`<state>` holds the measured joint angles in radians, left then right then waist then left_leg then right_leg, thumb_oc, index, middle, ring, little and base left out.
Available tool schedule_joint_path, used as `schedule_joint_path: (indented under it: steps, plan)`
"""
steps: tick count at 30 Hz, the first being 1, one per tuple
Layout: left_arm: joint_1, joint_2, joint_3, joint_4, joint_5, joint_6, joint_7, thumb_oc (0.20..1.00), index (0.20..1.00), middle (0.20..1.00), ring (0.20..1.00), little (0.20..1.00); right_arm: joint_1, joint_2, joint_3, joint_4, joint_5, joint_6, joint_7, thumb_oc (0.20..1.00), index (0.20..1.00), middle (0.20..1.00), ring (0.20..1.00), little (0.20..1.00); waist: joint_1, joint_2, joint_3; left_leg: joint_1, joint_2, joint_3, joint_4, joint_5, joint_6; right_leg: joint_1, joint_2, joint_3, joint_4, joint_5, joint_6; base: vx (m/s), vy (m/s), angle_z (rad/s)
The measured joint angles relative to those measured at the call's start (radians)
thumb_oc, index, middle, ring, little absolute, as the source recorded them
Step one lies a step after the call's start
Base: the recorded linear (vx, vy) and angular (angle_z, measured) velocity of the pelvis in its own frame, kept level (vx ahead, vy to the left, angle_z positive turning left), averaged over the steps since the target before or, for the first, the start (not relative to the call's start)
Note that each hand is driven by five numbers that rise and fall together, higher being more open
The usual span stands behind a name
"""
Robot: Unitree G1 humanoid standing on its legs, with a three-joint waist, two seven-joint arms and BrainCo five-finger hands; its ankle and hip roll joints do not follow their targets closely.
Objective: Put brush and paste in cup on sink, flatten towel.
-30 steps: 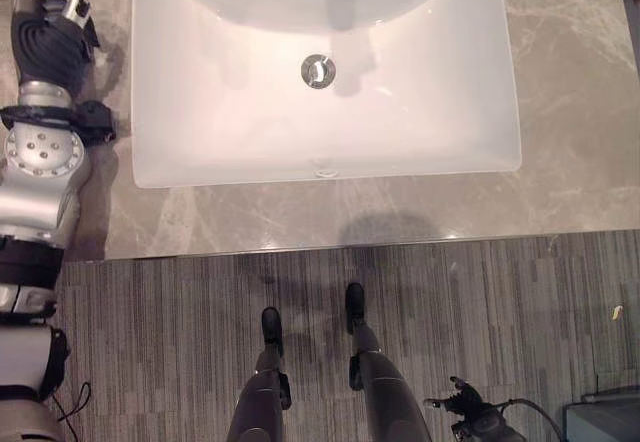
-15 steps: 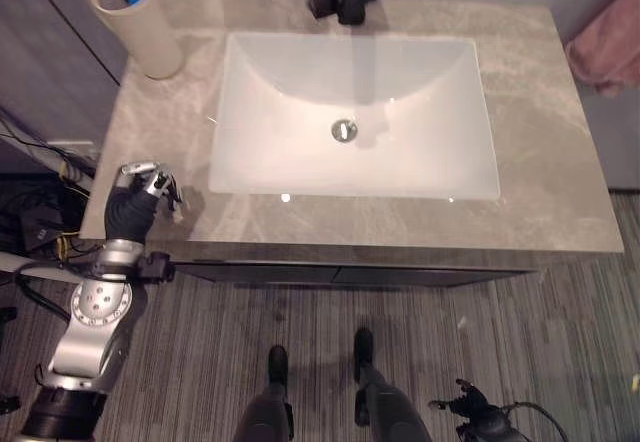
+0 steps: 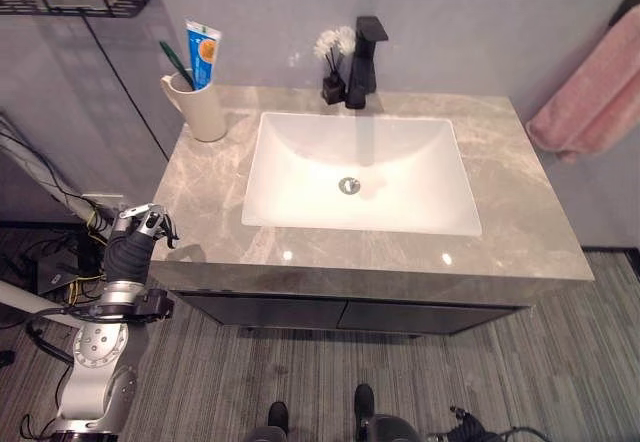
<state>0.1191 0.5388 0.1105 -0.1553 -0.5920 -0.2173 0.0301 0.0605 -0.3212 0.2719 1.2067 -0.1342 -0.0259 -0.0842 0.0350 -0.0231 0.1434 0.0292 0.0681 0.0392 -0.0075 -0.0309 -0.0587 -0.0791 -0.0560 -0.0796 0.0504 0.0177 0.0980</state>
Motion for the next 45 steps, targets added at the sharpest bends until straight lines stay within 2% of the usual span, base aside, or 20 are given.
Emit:
schedule_joint_path:
  steps: [3,5,6,7,10,12,13,15,16,17,18,19,20,22,26,29,33,38,40,45]
  plan:
    - [-0.018,-0.003,-0.005,0.007,-0.001,0.0,-0.014,0.2,0.2,0.2,0.2,0.2,0.014,-0.006,-0.018,0.041,0.0,0.002,0.001,1.0,1.0,1.0,1.0,1.0,-0.007,-0.011,0.001,-0.073,-0.005,-0.033,0.168,-0.017,-0.017,0.032,-0.005,-0.019,-0.014,-0.014,-0.019,0.0,-0.095,0.32]
    - [-0.036,-0.008,-0.01,0.02,-0.023,0.0,-0.014,0.2,0.2,0.2,0.2,0.2,0.013,-0.029,-0.036,0.053,0.0,0.002,-0.002,1.0,1.0,1.0,1.0,1.0,-0.006,-0.01,0.008,-0.154,-0.009,-0.035,0.317,-0.008,-0.031,0.032,-0.009,-0.027,-0.001,-0.023,-0.029,0.03,-0.012,0.25]
    - [-0.039,-0.009,-0.009,0.022,-0.028,0.0,-0.014,0.2,0.2,0.2,0.2,0.2,0.013,-0.037,-0.036,0.056,0.001,0.003,-0.003,1.0,1.0,1.0,1.0,1.0,-0.006,-0.006,0.011,-0.164,-0.005,-0.04,0.337,0.001,-0.045,0.037,-0.015,-0.027,-0.004,-0.024,-0.031,0.08,0.03,0.2]
    - [-0.039,-0.014,-0.008,0.023,-0.029,-0.002,-0.013,0.2,0.2,0.2,0.2,0.2,0.015,-0.05,-0.046,0.057,0.002,0.003,-0.003,1.0,1.0,1.0,1.0,1.0,-0.01,-0.01,0.016,-0.181,0.0,-0.04,0.344,0.008,-0.045,0.033,-0.017,-0.026,-0.002,-0.027,-0.038,0.12,0.058,0.16]
    - [-0.039,-0.015,-0.007,0.033,-0.028,-0.011,-0.007,0.2,0.2,0.2,0.2,0.2,0.008,-0.07,-0.055,0.049,0.003,0.003,-0.011,1.0,1.0,1.0,1.0,1.0,-0.01,-0.013,0.02,-0.188,-0.014,-0.042,0.235,-0.009,-0.022,-0.009,-0.037,-0.008,0.014,-0.028,-0.063,0.18,0.102,-0.06]
    - [-0.04,-0.015,-0.007,0.041,-0.028,-0.015,0.002,0.2,0.2,0.2,0.2,0.2,0.004,-0.074,-0.053,0.04,0.003,0.004,-0.024,1.0,1.0,1.0,1.0,1.0,-0.014,-0.004,0.031,-0.167,-0.007,-0.094,0.137,-0.007,-0.019,-0.01,-0.033,0.001,0.003,-0.026,-0.064,0.2,0.178,-0.07]
    - [-0.04,-0.015,-0.007,0.043,-0.027,-0.015,0.008,0.2,0.2,0.2,0.2,0.2,0.006,-0.075,-0.054,0.037,0.003,0.004,-0.024,1.0,1.0,1.0,1.0,1.0,-0.018,0.003,0.035,-0.159,-0.007,-0.117,0.114,-0.008,-0.017,-0.012,-0.024,0.011,0.002,-0.025,-0.063,0.19,0.186,-0.28]
    - [-0.032,-0.016,-0.003,0.051,-0.027,-0.019,0.027,0.2,0.2,0.2,0.2,0.2,0.005,-0.088,-0.053,0.029,0.003,0.004,-0.025,1.0,1.0,1.0,1.0,1.0,0.003,0.047,0.034,-0.134,0.019,-0.149,0.085,-0.024,-0.001,-0.027,0.008,0.052,0.001,-0.012,-0.044,0.17,0.184,-0.66]
    - [-0.032,-0.016,-0.001,0.055,-0.027,-0.019,0.028,0.2,0.2,0.2,0.2,0.2,0.0,-0.085,-0.053,0.03,0.003,0.003,-0.024,1.0,1.0,1.0,1.0,1.0,0.012,0.048,0.035,-0.136,0.016,-0.136,0.09,-0.019,-0.008,-0.025,0.005,0.065,-0.009,-0.012,-0.04,0.16,0.19,-0.65]
    - [-0.027,-0.016,0.002,0.057,-0.027,-0.019,0.032,0.2,0.2,0.2,0.2,0.2,-0.006,-0.081,-0.054,0.029,0.003,0.002,-0.024,1.0,1.0,1.0,1.0,1.0,0.024,0.056,0.037,-0.14,0.025,-0.113,0.09,-0.01,0.005,-0.041,0.017,0.072,0.054,-0.024,-0.045,0.16,0.192,-0.41]
    - [-0.019,-0.013,0.002,0.056,-0.027,-0.019,0.031,0.2,0.2,0.2,0.2,0.2,-0.01,-0.069,-0.058,0.027,0.003,0.003,-0.024,1.0,1.0,1.0,1.0,1.0,0.026,0.057,0.038,-0.139,0.023,-0.099,0.092,-0.005,0.014,-0.076,0.011,0.072,0.229,-0.101,-0.042,0.21,0.254,-0.23]
    - [0.001,0.007,0.002,0.052,-0.027,-0.02,0.03,0.2,0.2,0.2,0.2,0.2,0.011,-0.059,-0.06,0.021,0.003,0.003,-0.024,1.0,1.0,1.0,1.0,1.0,0.024,0.026,0.021,-0.129,-0.008,-0.088,0.091,-0.009,0.024,-0.076,-0.017,0.074,0.313,-0.19,-0.024,0.18,0.234,-0.15]
    - [0.012,0.028,0.007,0.05,-0.027,-0.019,0.031,0.2,0.2,0.2,0.2,0.2,0.025,-0.049,-0.07,0.02,0.004,0.004,-0.025,1.0,1.0,1.0,1.0,1.0,0.029,-0.013,0.0,-0.131,-0.043,-0.07,0.097,-0.01,0.024,-0.054,-0.049,0.09,0.253,-0.229,-0.017,0.17,0.223,-0.12]
    - [0.012,0.026,0.017,0.055,-0.026,-0.02,0.032,0.2,0.2,0.2,0.2,0.2,0.016,-0.047,-0.081,0.009,0.004,0.005,-0.026,1.0,1.0,1.0,1.0,1.0,0.032,0.005,-0.003,-0.133,-0.043,-0.053,0.107,-0.014,0.027,-0.007,-0.051,0.1,0.168,-0.187,0.0,0.15,0.228,-0.2]
    - [0.001,0.025,0.042,0.058,-0.019,-0.02,0.047,0.2,0.2,0.2,0.2,0.2,0.0,-0.023,-0.063,-0.028,0.002,0.002,-0.024,1.0,1.0,1.0,1.0,1.0,0.032,0.016,-0.004,-0.136,-0.059,-0.02,0.107,-0.023,0.042,0.0,-0.068,0.13,0.097,-0.153,0.021,0.08,0.173,-0.28]
    - [0.001,0.027,0.053,0.067,-0.002,-0.019,0.075,0.2,0.2,0.2,0.2,0.2,-0.007,-0.024,-0.063,-0.03,0.0,0.007,-0.024,1.0,1.0,1.0,1.0,1.0,0.036,0.028,-0.015,-0.153,-0.063,0.025,0.095,-0.029,0.054,0.003,-0.081,0.156,0.011,-0.101,0.031,0.07,0.105,-0.32]
    - [-0.007,0.059,0.079,0.104,0.043,-0.01,0.085,0.2,0.2,0.2,0.2,0.2,-0.004,-0.025,-0.064,-0.02,0.0,0.015,-0.024,1.0,1.0,1.0,1.0,1.0,0.031,0.022,-0.03,-0.153,-0.062,0.053,0.079,-0.029,0.056,0.011,-0.083,0.16,-0.048,-0.059,0.032,0.04,0.059,-0.19]
    - [-0.08,0.134,0.079,0.269,0.053,0.012,0.111,0.2,0.2,0.2,0.2,0.2,0.004,-0.028,-0.064,-0.014,0.0,0.03,-0.022,1.0,1.0,1.0,1.0,1.0,0.013,0.015,-0.062,-0.159,-0.064,0.056,0.015,0.009,0.056,-0.01,-0.083,0.159,-0.079,-0.031,0.032,0.01,0.016,-0.03]
    - [-0.122,0.177,0.076,0.331,0.052,0.028,0.124,0.2,0.2,0.2,0.2,0.2,0.007,-0.029,-0.064,-0.013,0.0,0.033,-0.021,1.0,1.0,1.0,1.0,1.0,0.001,0.0,-0.07,-0.18,-0.064,0.057,-0.019,0.039,0.055,-0.039,-0.082,0.158,-0.098,-0.01,0.029,0.02,0.015,0.01]
    - [-0.204,0.249,0.047,0.421,0.052,0.048,0.138,0.2,0.2,0.2,0.2,0.2,0.011,-0.033,-0.064,-0.014,0.0,0.043,-0.017,1.0,1.0,1.0,1.0,1.0,-0.012,-0.013,-0.075,-0.22,-0.066,0.071,-0.037,0.06,0.057,-0.091,-0.082,0.162,-0.108,0.019,0.029,-0.02,0.015,-0.08]
